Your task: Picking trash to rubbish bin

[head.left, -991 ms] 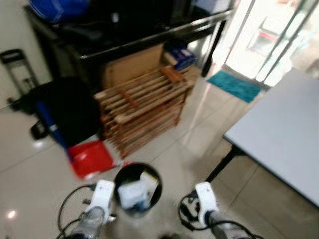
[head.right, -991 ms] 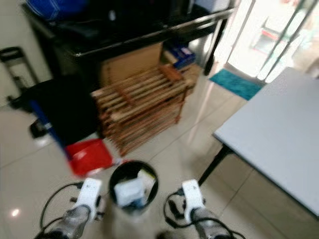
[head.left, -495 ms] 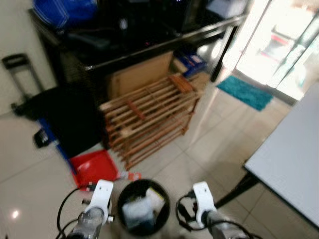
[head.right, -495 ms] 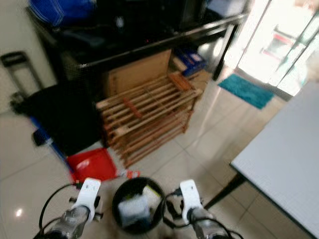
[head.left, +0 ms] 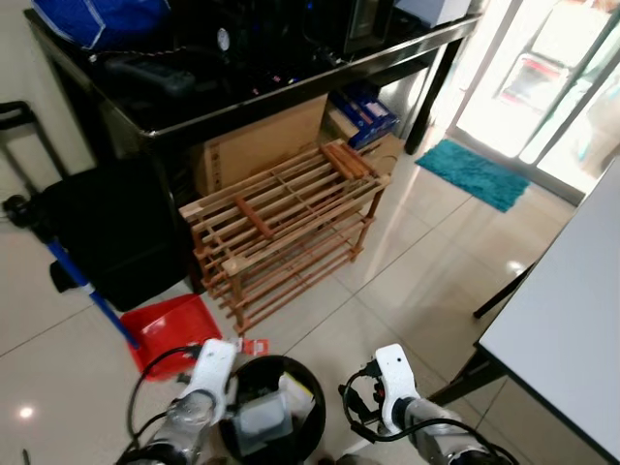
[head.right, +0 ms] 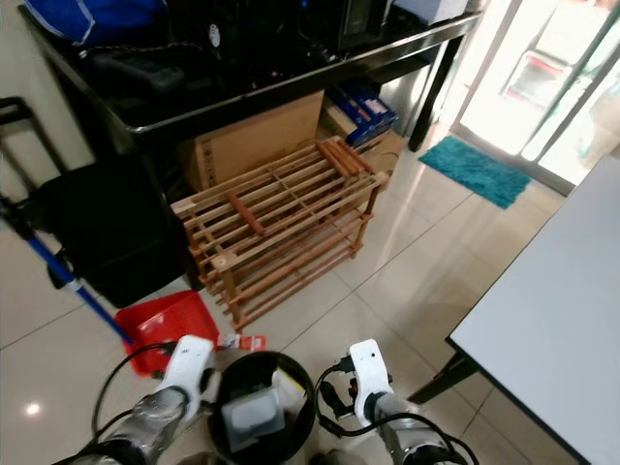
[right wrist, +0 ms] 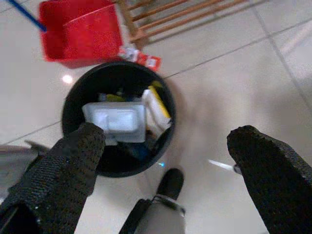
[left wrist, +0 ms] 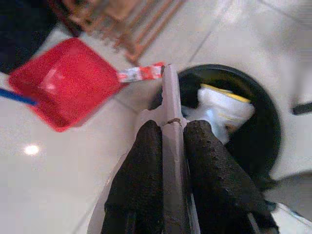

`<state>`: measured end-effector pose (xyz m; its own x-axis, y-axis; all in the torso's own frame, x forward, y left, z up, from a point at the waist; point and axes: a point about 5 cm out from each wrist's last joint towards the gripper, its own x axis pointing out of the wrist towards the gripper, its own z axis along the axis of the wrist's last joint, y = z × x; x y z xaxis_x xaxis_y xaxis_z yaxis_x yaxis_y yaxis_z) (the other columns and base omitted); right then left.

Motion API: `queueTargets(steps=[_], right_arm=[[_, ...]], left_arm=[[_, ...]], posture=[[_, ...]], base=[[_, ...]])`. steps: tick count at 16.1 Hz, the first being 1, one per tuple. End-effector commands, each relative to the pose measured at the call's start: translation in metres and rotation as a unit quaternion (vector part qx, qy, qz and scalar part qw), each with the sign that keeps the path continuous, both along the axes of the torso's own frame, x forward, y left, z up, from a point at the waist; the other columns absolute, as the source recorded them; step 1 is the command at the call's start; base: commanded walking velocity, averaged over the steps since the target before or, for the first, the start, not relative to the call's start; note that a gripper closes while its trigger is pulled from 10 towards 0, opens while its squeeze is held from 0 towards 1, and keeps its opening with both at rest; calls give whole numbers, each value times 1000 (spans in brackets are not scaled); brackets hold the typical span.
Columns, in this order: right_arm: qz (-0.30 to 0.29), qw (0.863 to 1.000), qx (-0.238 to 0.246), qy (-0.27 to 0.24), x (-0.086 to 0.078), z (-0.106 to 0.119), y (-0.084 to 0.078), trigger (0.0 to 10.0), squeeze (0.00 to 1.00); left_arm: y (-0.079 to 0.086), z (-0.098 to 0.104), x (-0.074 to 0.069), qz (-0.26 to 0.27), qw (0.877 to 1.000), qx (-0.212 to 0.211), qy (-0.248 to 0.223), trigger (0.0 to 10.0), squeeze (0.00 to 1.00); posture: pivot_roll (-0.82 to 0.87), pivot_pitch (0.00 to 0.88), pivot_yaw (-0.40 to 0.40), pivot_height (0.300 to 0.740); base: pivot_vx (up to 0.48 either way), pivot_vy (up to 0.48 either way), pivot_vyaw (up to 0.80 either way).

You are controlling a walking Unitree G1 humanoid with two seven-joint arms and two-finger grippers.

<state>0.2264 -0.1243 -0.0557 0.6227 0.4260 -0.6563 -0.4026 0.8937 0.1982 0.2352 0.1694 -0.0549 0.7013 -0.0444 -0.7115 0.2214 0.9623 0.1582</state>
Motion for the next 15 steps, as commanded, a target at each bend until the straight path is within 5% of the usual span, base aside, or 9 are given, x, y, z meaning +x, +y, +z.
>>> queueTargets(steps=[1, 6, 14, 15], right_arm=[[24, 1000, 20, -1, -4, 0, 1, 10000, 0], [65, 992, 107, -19, -18, 8, 9, 10000, 0], [78, 985, 150, -45, -20, 31, 16, 10000, 0], [77, 984, 151, -45, -20, 32, 17, 10000, 0]], left_arm=[[-12, 3, 4, -25, 1000, -17, -6, 10000, 0], [-33, 14, 20, -78, 996, -38, -32, 10000, 0], [-53, 34, 41, -135, 986, -75, -66, 10000, 16], [-54, 34, 40, -141, 985, -79, -65, 10000, 882]], posture=[[-117, 228, -123, 740], [-218, 354, -162, 740], [-249, 375, -162, 740], [-249, 374, -162, 740]], base=[[0, 0, 0], [0, 0, 0], [0, 0, 0], [0, 0, 0]])
